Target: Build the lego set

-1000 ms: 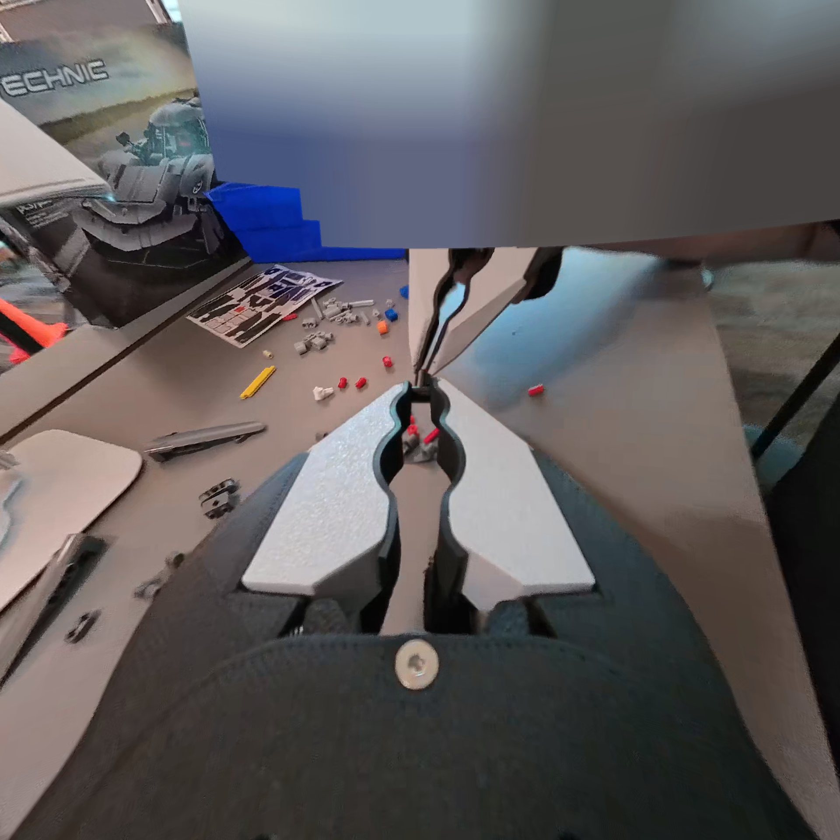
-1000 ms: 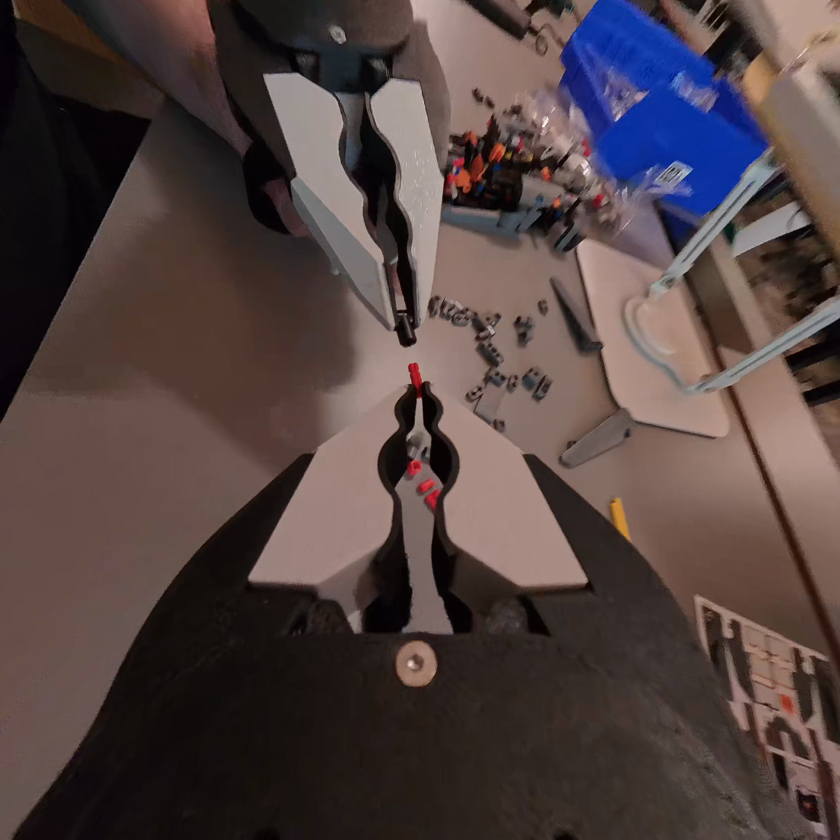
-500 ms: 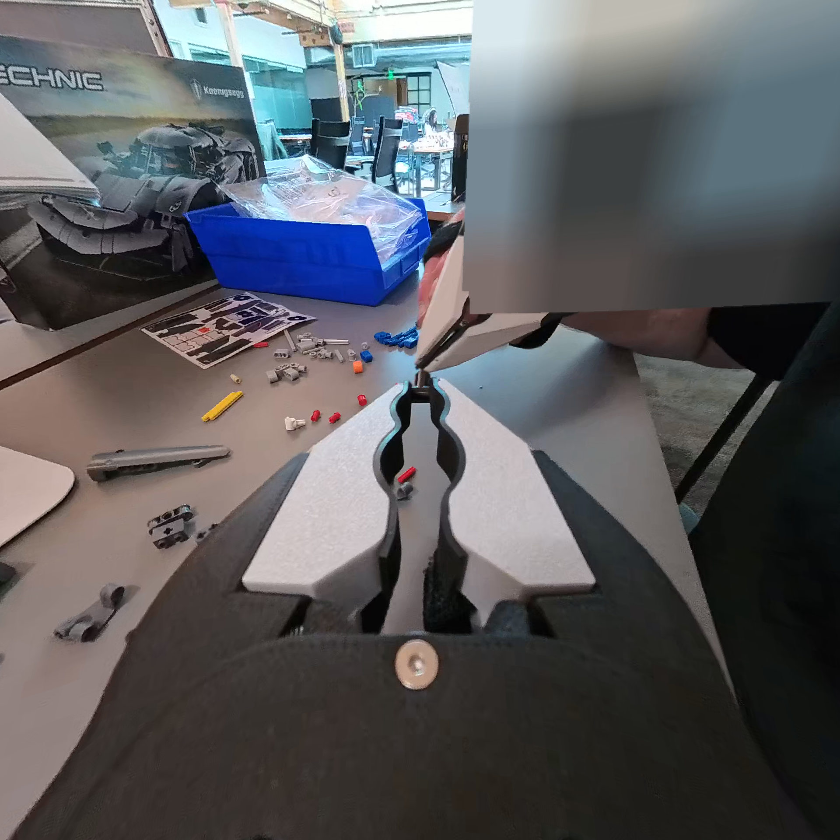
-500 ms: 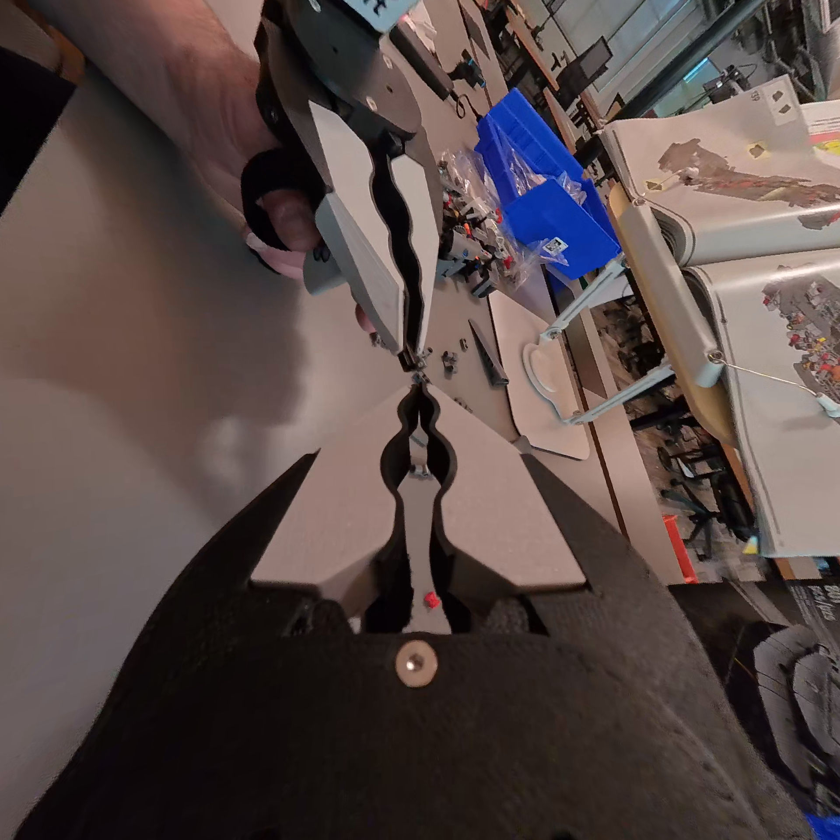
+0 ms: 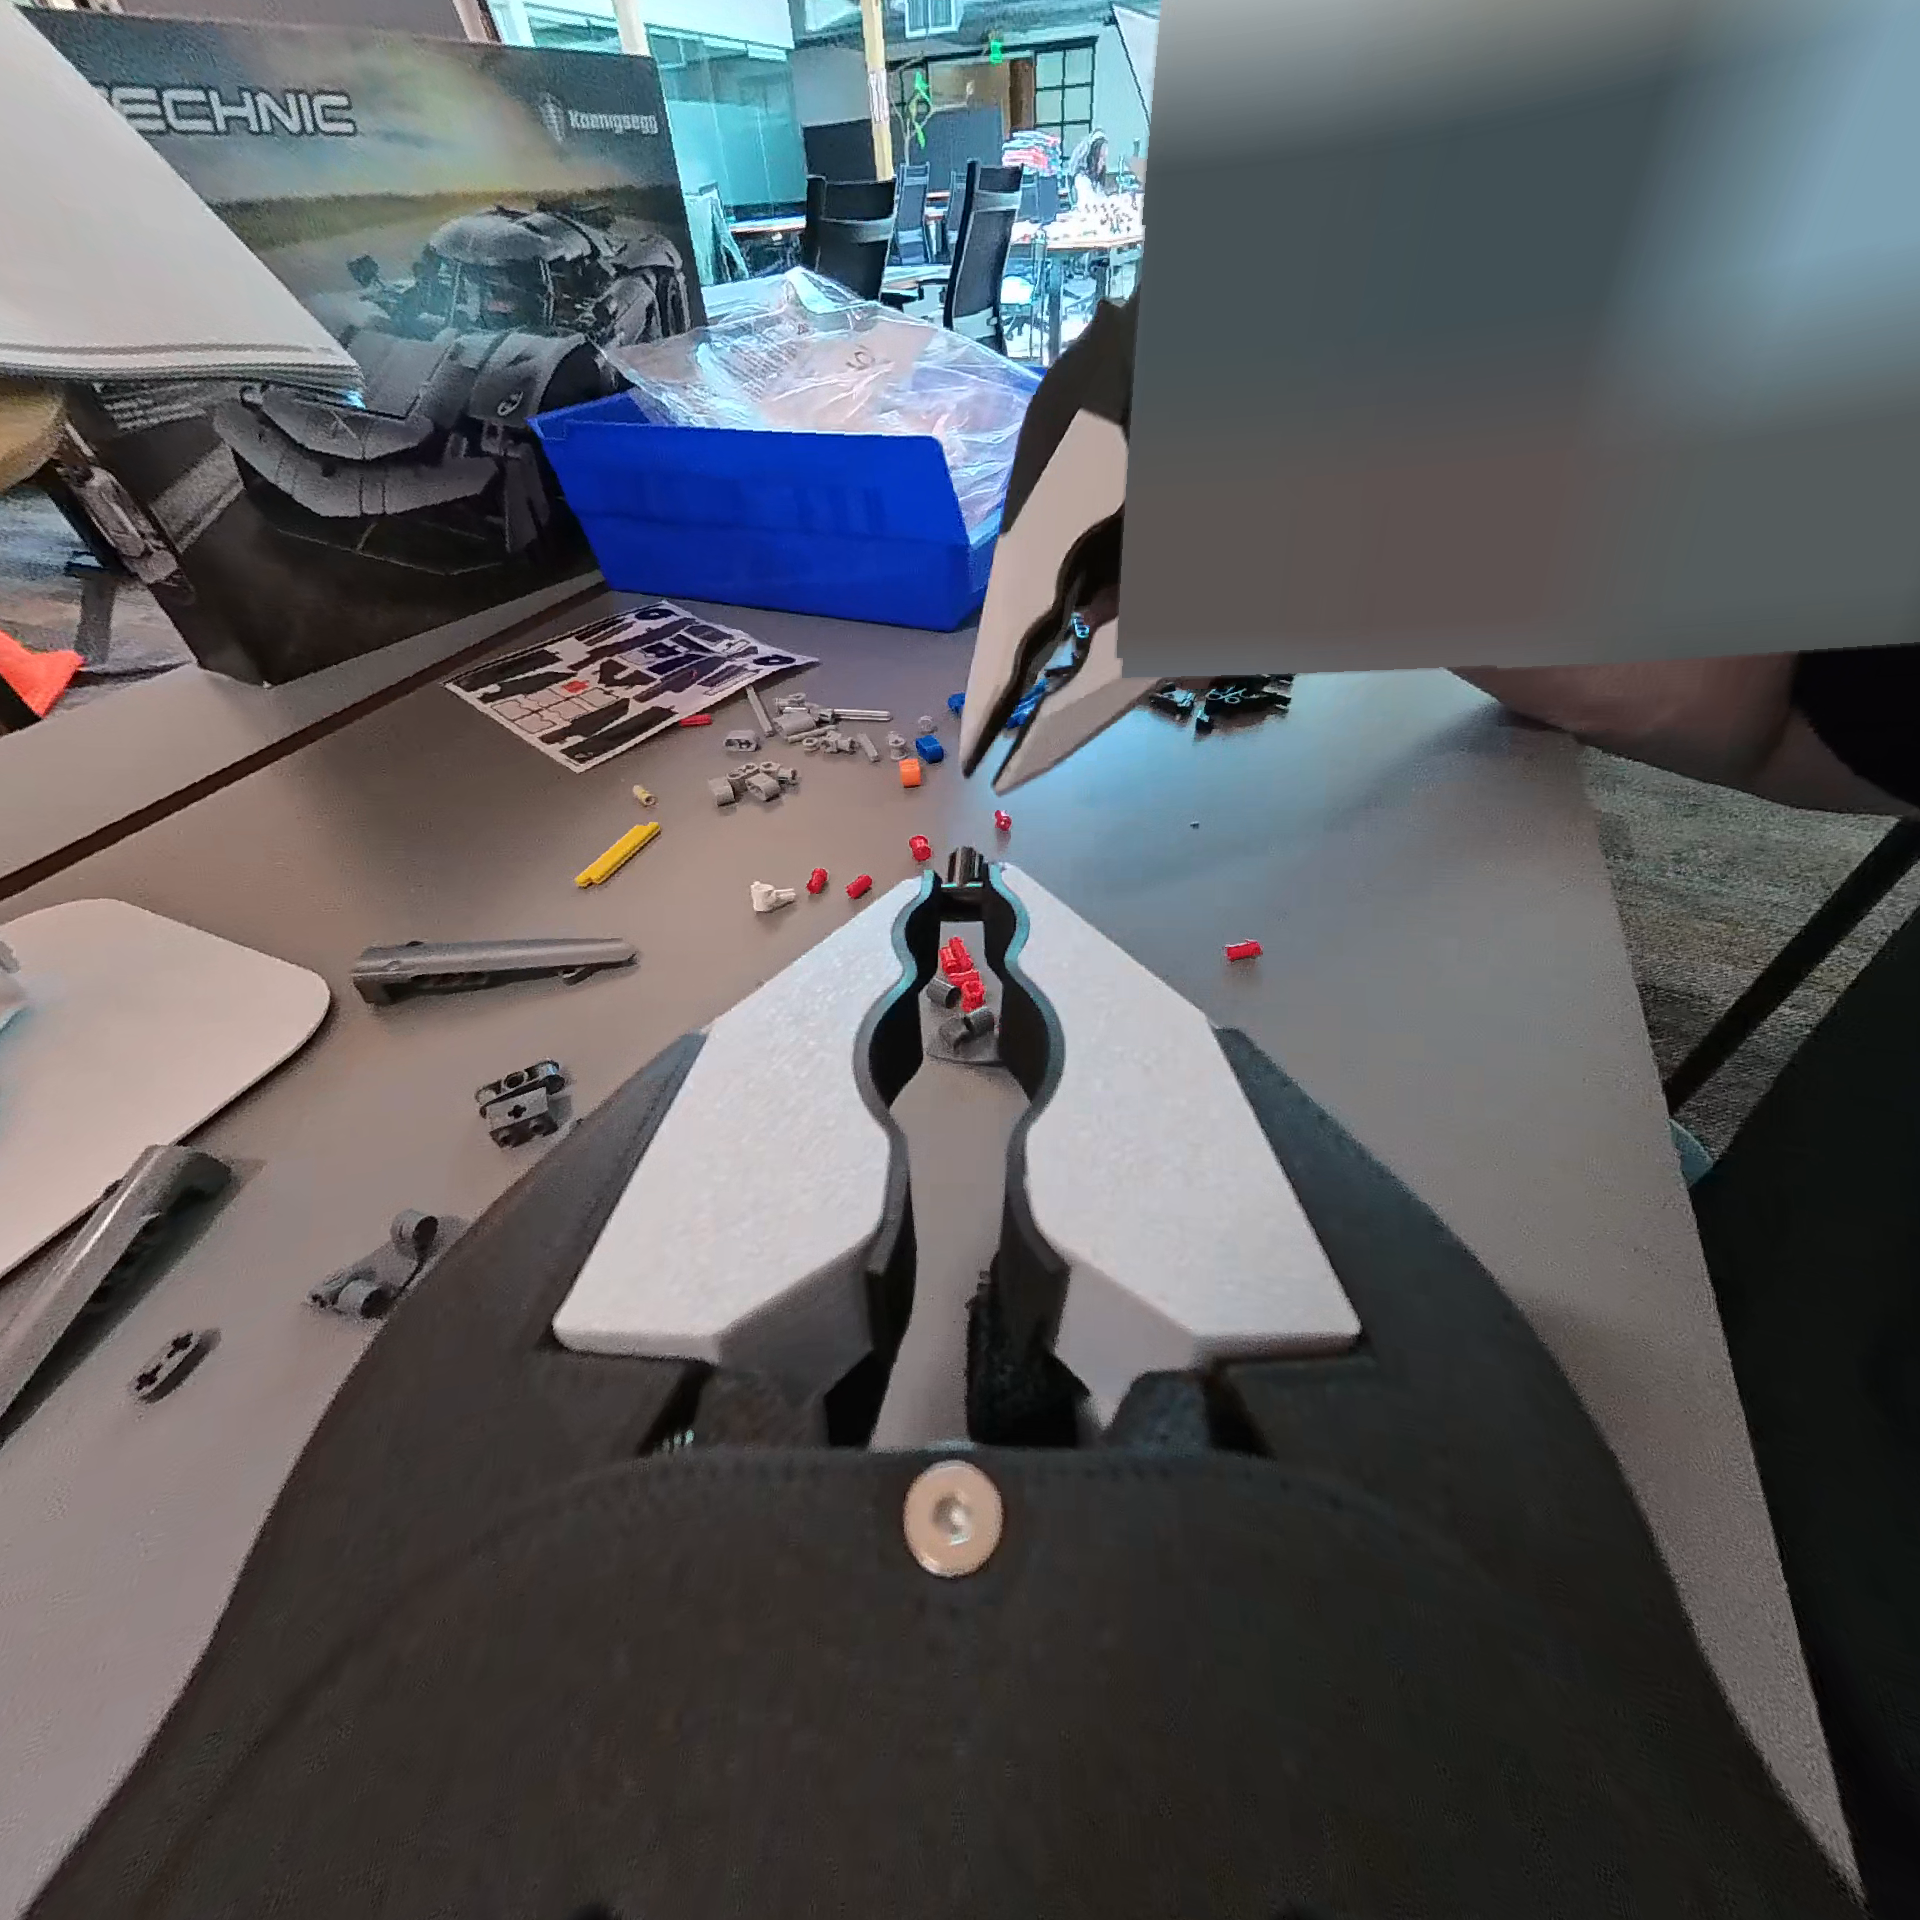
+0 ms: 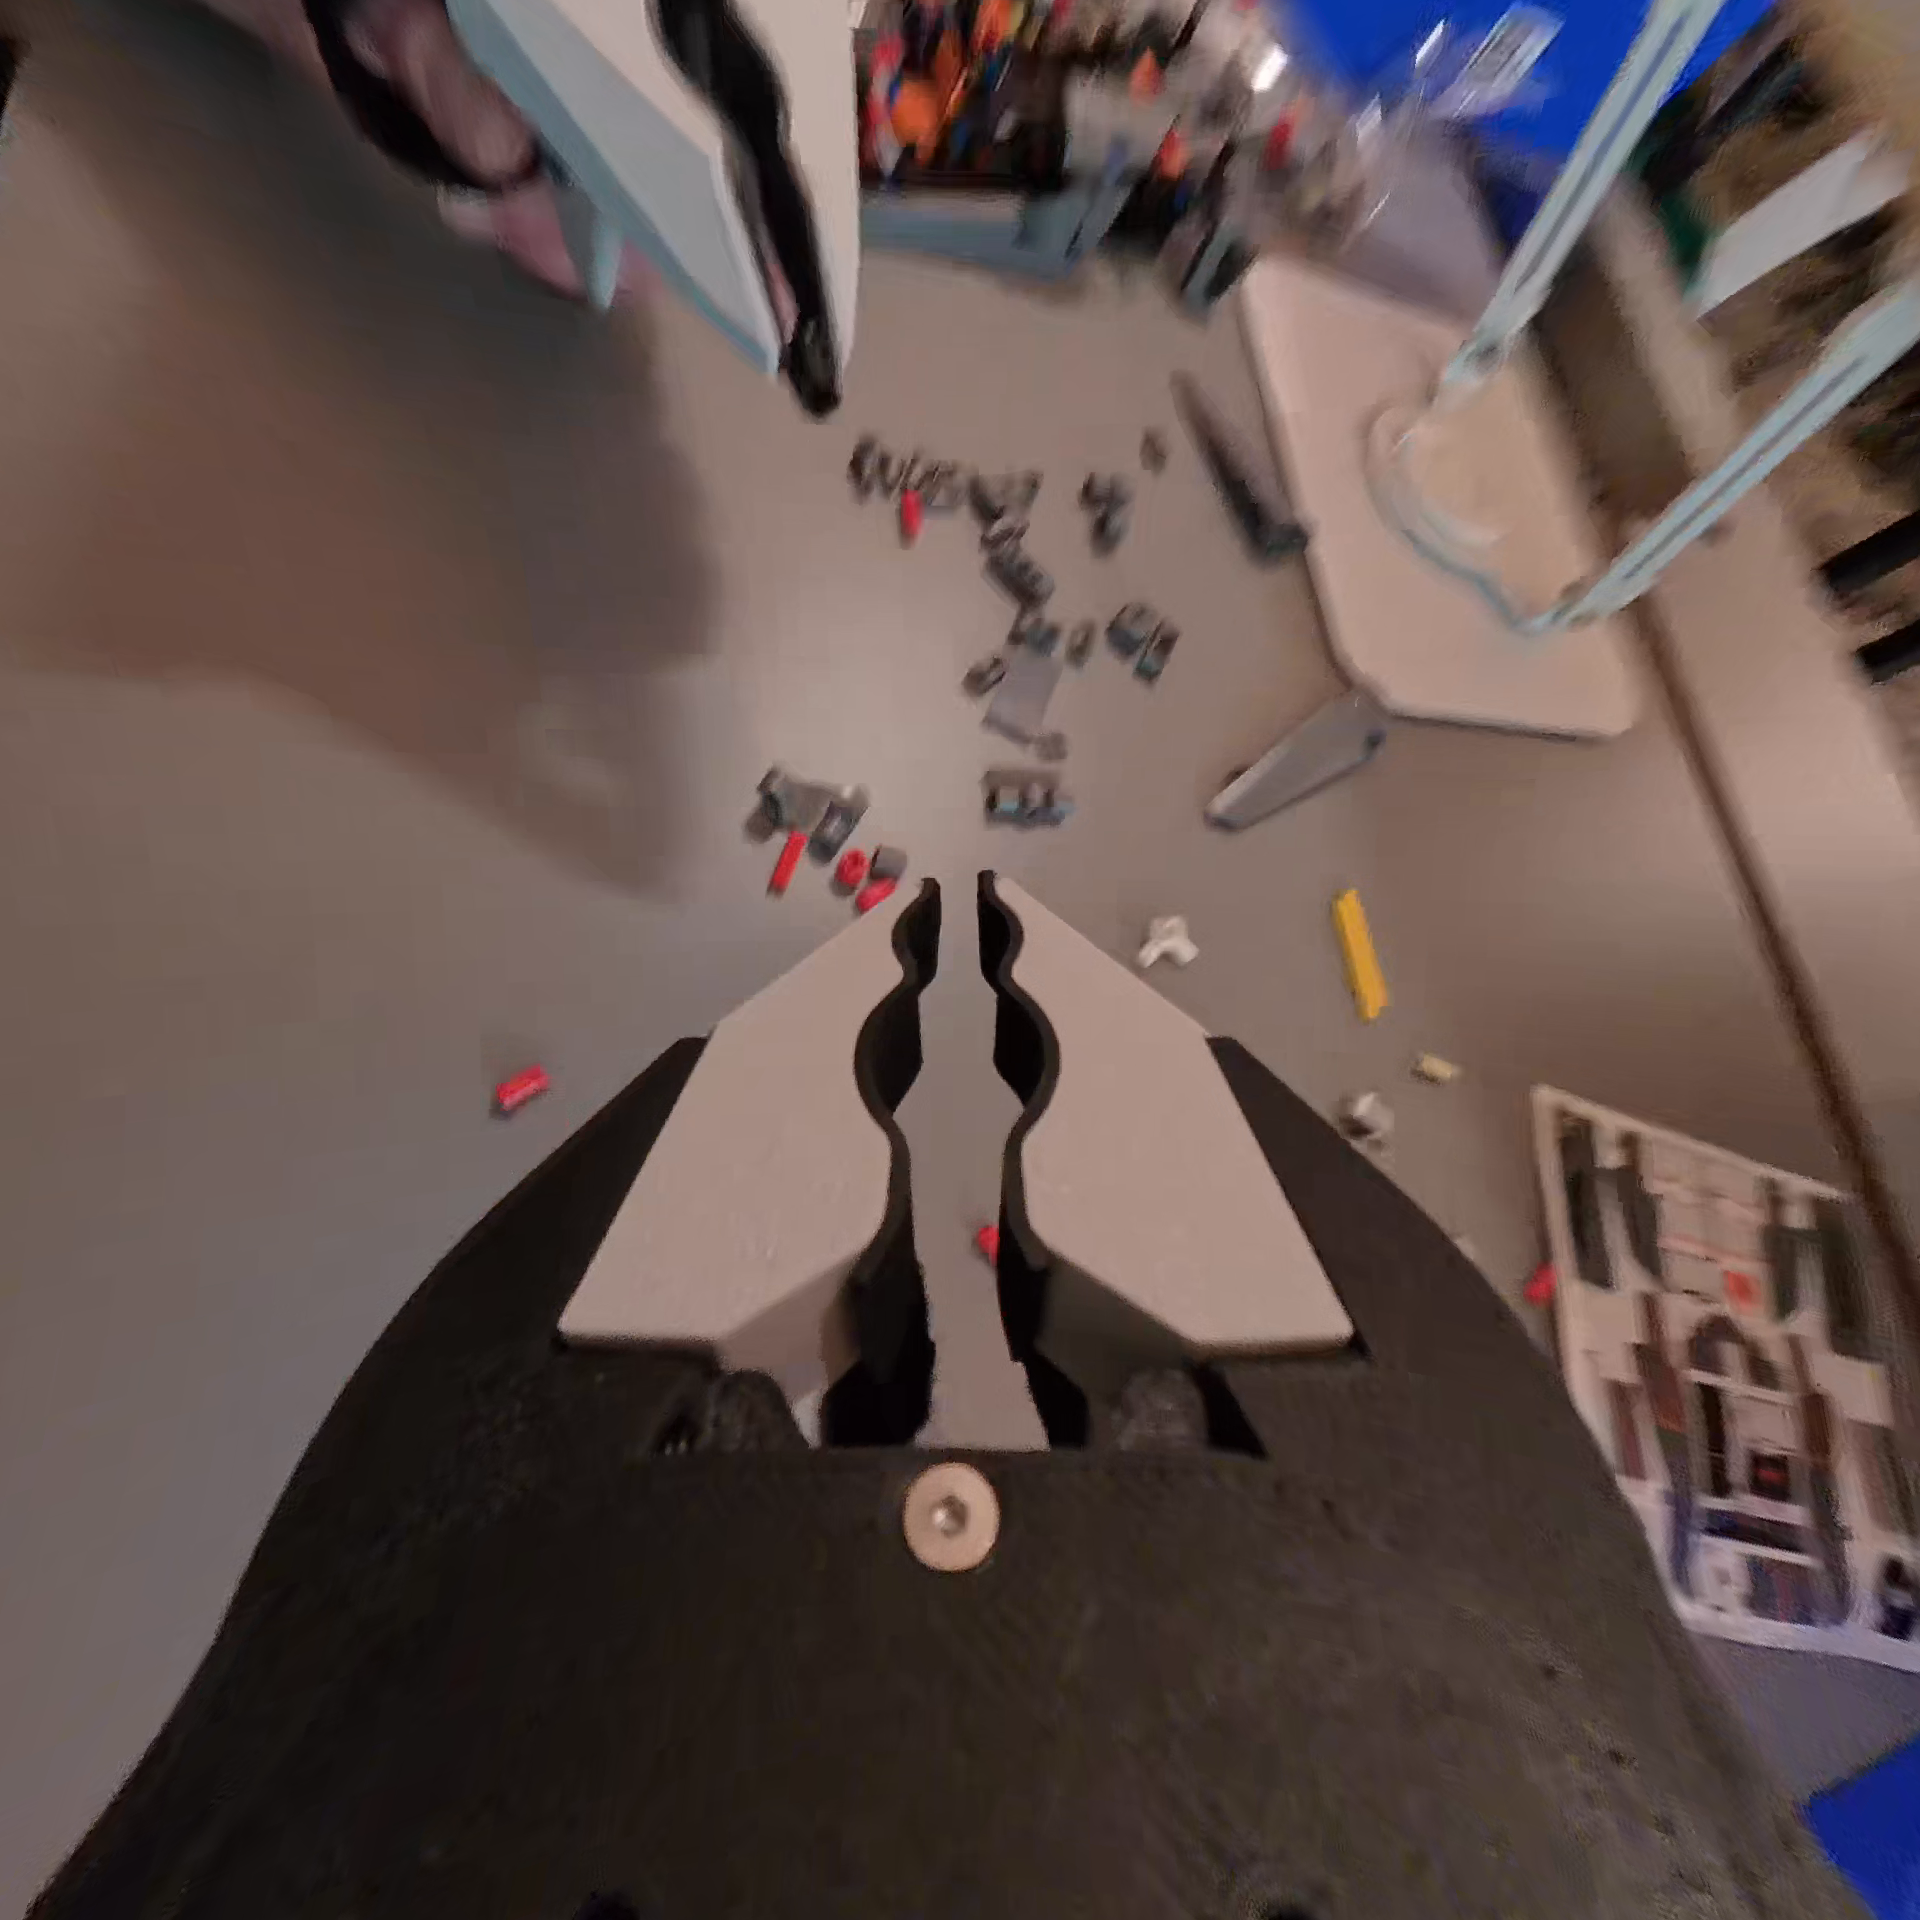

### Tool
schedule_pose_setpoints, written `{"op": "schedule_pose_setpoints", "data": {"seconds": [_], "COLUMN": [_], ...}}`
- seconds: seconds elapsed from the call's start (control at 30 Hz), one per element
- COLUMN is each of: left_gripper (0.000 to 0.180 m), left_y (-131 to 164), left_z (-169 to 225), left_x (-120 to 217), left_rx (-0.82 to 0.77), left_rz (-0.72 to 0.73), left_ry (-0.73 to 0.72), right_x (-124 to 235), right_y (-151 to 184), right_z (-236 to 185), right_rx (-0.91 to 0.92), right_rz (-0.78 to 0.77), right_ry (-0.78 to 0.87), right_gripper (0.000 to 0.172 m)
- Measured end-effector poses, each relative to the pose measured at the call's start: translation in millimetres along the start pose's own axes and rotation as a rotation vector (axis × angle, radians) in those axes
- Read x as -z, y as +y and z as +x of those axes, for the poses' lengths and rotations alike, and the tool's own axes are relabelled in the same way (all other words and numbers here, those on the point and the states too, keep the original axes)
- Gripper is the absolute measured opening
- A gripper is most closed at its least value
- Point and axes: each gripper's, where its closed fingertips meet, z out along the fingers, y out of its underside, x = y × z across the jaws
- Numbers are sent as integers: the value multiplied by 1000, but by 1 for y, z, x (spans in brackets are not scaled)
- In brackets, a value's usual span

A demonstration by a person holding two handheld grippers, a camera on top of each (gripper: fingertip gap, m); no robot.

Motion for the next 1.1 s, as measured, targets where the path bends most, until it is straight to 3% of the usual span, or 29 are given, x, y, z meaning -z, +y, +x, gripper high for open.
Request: {"op": "schedule_pose_setpoints", "data": {"seconds": [0.13, 0.4, 0.77, 0.93, 1.1], "left_gripper": [5, 5, 5, 5, 6], "left_y": [2, 6, 10, 16, 21], "left_z": [1, 7, 8, 6, 7], "left_x": [-2, -6, -8, -9, -14], "left_rx": [0, -26, -27, -39, -65], "left_rz": [-13, -36, -56, -93, -128], "left_ry": [8, 22, 31, 25, 22], "right_x": [-16, -39, -44, -45, -38], "right_y": [26, 45, 45, 44, 22], "right_z": [-12, -16, -19, -17, -14], "right_rx": [-25, -3, 41, 41, 43], "right_rz": [-105, -264, -475, -425, -265], "right_ry": [-101, -222, -460, -426, -296], "right_gripper": [8, 12, 0, 0, 0]}}
